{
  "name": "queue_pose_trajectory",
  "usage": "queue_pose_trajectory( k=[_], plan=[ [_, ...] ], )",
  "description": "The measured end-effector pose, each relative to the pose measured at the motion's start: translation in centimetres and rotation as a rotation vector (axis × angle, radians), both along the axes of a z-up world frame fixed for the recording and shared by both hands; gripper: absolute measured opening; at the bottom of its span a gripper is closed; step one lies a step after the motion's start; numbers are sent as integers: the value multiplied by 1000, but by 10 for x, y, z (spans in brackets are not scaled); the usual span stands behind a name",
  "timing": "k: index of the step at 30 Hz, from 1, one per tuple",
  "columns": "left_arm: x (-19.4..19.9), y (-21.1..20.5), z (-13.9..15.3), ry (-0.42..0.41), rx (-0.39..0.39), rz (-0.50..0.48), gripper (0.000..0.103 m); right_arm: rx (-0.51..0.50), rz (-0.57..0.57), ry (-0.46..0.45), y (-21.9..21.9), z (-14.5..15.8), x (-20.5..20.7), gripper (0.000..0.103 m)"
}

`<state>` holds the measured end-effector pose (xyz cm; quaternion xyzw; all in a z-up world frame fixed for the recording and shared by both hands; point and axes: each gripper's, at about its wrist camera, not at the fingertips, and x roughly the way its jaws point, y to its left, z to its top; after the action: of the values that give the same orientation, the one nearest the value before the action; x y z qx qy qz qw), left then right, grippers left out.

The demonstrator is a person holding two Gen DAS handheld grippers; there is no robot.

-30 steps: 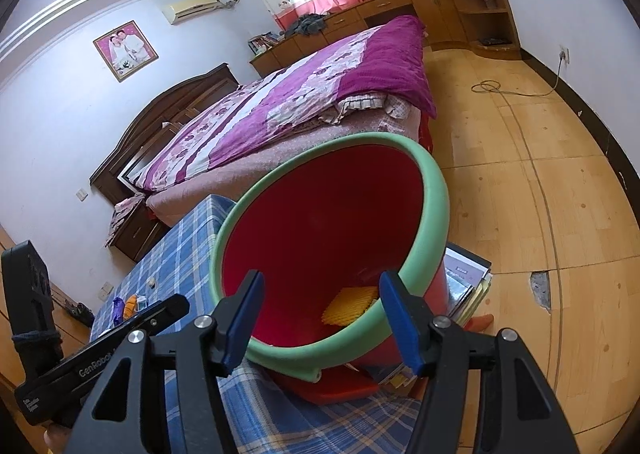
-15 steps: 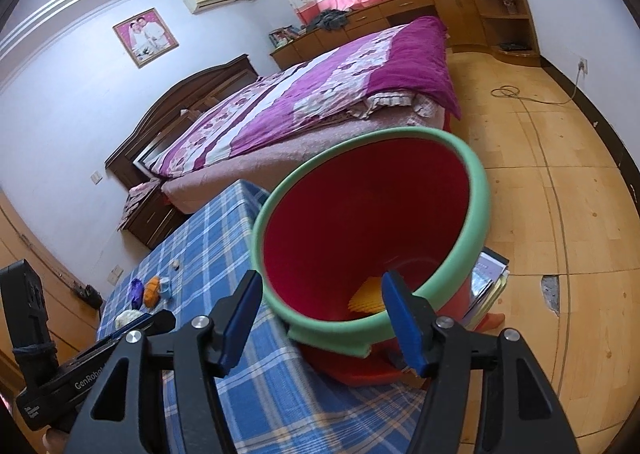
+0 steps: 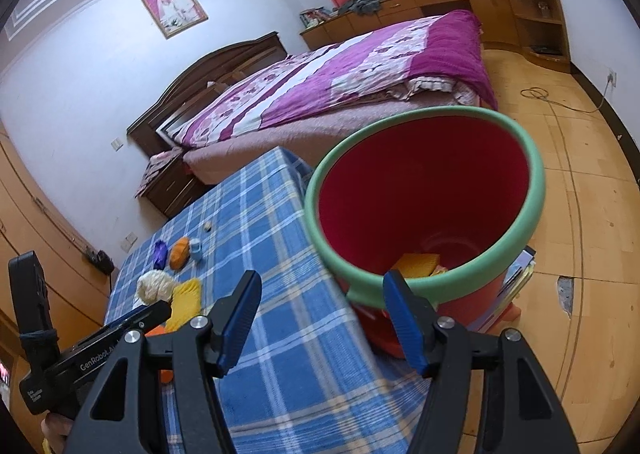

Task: Collect trash
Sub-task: 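Move both tools back over the table toward the orange mesh bag, then grasp the orange mesh bag with the left tool while the right tool grasps the yellow foam net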

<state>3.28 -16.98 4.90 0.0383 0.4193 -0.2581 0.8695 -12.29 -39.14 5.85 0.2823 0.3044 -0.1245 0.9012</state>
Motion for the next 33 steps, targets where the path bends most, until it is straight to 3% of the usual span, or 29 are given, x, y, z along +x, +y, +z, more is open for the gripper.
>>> queue_pose_trajectory(
  k=[18,28,33],
  plan=[
    [2,46,-40,58,67,85,54,-3,81,53,35,-8,15,67],
    [-3,39,-53,13,139,83,54,8,86,64,36,-11,17,67],
    [-6,40,-54,-32,173,82,32,7,88,64,36,-11,17,67]
  ],
)
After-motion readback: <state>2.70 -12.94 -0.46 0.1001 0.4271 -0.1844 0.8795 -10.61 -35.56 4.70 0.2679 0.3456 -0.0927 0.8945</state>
